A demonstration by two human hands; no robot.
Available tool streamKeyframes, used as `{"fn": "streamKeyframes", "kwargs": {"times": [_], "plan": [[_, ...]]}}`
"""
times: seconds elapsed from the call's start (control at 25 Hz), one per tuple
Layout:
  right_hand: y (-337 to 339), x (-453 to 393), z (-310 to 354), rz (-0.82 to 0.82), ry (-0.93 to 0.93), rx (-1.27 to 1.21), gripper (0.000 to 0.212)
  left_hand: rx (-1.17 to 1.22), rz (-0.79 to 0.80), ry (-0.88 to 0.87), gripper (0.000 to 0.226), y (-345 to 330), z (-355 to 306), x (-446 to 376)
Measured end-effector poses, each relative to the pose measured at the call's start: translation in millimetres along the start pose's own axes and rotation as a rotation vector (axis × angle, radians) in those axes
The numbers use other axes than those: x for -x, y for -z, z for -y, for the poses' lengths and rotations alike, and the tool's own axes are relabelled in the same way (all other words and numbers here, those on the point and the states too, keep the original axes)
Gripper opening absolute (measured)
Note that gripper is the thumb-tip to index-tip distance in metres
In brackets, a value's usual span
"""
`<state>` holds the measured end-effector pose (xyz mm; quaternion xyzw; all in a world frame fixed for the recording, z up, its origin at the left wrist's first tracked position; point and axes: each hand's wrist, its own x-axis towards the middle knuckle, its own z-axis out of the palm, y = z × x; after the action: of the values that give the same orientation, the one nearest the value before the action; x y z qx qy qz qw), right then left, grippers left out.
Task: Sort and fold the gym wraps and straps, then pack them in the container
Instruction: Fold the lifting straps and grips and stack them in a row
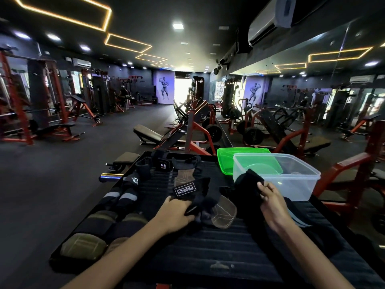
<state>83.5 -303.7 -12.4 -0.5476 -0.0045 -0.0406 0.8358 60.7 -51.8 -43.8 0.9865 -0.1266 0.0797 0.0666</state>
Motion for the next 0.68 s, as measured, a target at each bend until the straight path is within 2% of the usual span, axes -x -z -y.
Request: {"fn": "streamKeyframes", "kwargs": {"times": [0.12, 0.2, 0.4, 0.56, 0.68], "plan": [[4, 1, 3, -0.023, 0.055, 0.040, 0.030, -0.006, -0.059, 0.175, 0.037, -2, -4, -5], [10, 0, 7, -0.048, 0.092, 0.017, 0.029, 0.035, -0.068, 0.231, 0.039, -2, -7, -9], [32, -4, 22, -0.120, 0.136, -0.103, 0.031, 0.055, -0.100, 0.293, 0.035, -4, -24, -17], [49, -4, 38, -0.167, 0.191, 0.009, 0.035, -0.014, -0.089, 0.355, 0.039, 3, -24, -25], [57, 3, 43, -0.167, 0.203, 0.100, 0.037, 0.037, -0.217, 0.364, 0.036, 6, -16, -37]]}}
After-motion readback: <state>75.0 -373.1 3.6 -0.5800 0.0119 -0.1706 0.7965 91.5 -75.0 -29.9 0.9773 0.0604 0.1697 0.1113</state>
